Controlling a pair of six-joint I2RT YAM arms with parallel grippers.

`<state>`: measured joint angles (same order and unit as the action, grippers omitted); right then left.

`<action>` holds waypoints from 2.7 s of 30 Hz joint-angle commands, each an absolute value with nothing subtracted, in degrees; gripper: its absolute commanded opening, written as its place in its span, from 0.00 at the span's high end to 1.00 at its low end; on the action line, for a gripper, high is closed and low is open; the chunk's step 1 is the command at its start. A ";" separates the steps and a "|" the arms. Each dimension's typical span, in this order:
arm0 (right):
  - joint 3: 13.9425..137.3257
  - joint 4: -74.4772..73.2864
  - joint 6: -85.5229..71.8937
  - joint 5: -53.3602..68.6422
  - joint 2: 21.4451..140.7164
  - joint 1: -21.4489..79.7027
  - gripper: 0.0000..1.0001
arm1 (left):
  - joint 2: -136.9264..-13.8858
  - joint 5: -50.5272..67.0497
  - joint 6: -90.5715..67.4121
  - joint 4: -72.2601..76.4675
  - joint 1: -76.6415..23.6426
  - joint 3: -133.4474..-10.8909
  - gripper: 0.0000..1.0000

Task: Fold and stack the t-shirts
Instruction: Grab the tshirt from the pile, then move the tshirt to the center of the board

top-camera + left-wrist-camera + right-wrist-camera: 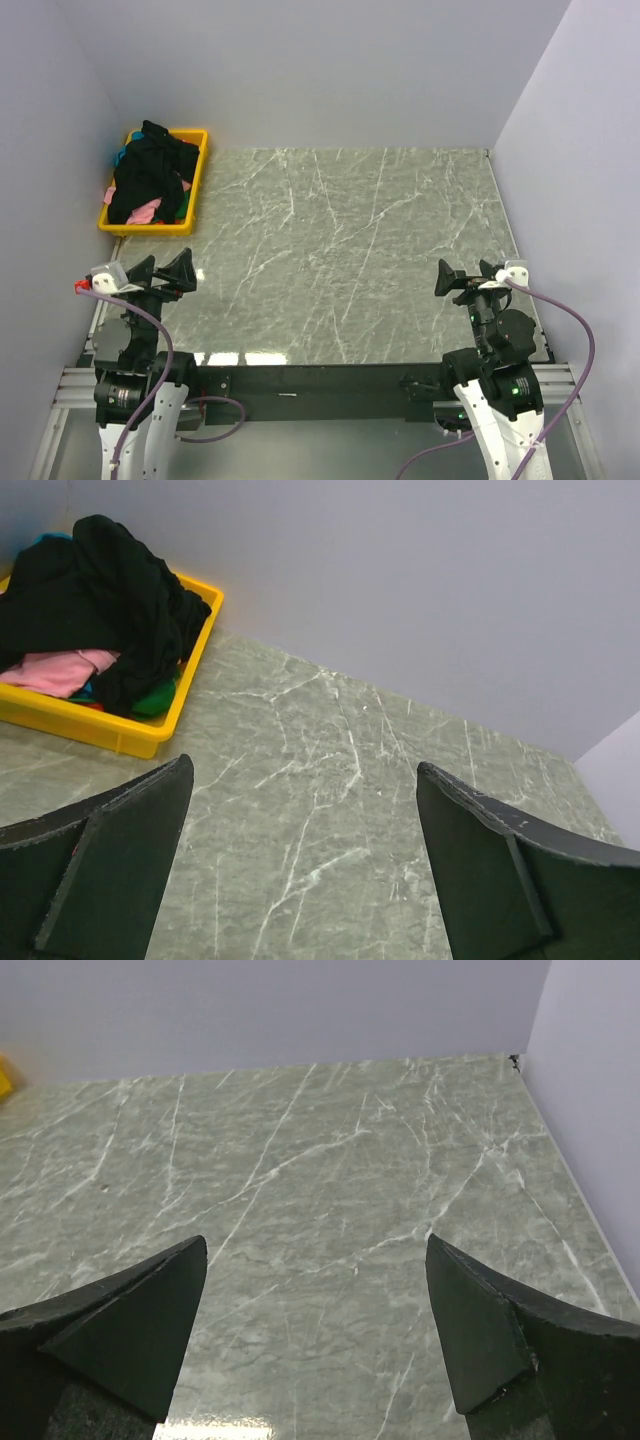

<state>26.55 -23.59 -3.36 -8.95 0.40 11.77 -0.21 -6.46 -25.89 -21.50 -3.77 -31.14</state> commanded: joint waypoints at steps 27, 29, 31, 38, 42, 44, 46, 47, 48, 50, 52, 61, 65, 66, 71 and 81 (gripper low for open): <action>25.05 -21.18 -3.69 -10.63 -17.05 19.69 0.03 | -62.20 -17.66 -36.56 -14.23 -2.73 -52.54 0.01; 25.05 -21.18 -3.78 -10.63 -17.05 19.78 0.03 | -70.17 -19.76 -36.74 -15.38 -1.15 -58.95 0.01; 25.05 -21.18 -3.78 -10.72 -17.14 19.86 0.03 | -75.47 -20.47 -37.17 -16.52 -0.18 -65.52 0.01; 24.96 -21.09 -4.13 -11.34 -17.14 19.95 0.03 | -94.62 -24.26 -36.21 -18.28 5.79 -81.11 0.01; 24.87 -21.01 -4.48 -11.86 -17.05 19.95 0.03 | -102.12 -25.22 -36.56 -18.55 7.20 -88.32 0.01; 24.87 -21.09 -4.57 -12.22 -17.05 19.86 0.03 | -105.72 -25.40 -36.39 -17.76 7.47 -91.05 0.01; 24.87 -21.01 -4.74 -12.91 -17.05 19.86 0.03 | -108.09 -27.15 -36.21 -18.01 7.47 -94.11 0.02; 24.87 -21.01 -4.92 -13.09 -17.14 19.86 0.03 | -110.45 -27.59 -36.30 -18.45 7.56 -95.17 0.03; 24.79 -21.01 -4.92 -13.27 -17.05 19.86 0.03 | -111.61 -27.77 -36.21 -18.89 7.56 -97.19 0.04; 24.61 -20.83 -5.01 -13.71 -17.05 19.86 0.03 | -114.15 -28.47 -36.04 -20.56 7.73 -98.87 0.20; 24.61 -20.74 -5.10 -13.89 -16.96 19.86 0.03 | -114.78 -28.83 -35.07 -20.66 7.65 -99.93 0.46; 24.61 -20.92 -5.45 -14.59 -17.05 19.78 0.03 | -105.67 -31.46 -25.68 -19.16 1.61 -100.19 0.99; 25.66 -21.35 -4.66 -14.15 -16.53 19.78 0.03 | -101.79 -29.01 -21.45 -23.71 -5.68 -105.37 0.99; 26.53 -21.79 -4.48 -14.41 -15.04 19.78 0.03 | -101.08 -28.48 -19.62 -25.82 -7.45 -108.17 0.99; 38.22 -25.57 -4.75 -13.46 -5.99 19.78 0.03 | -98.09 -24.62 -15.39 -31.90 -21.69 -118.72 0.99; 51.76 -30.76 -9.84 -4.23 11.14 19.86 0.02 | -84.13 -10.98 -19.07 -26.12 -29.71 -107.00 0.99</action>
<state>50.28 -27.46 -7.18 -8.43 5.34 19.38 -88.99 -14.20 -17.85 -30.37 -31.03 -114.67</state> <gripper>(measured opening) 0.974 0.038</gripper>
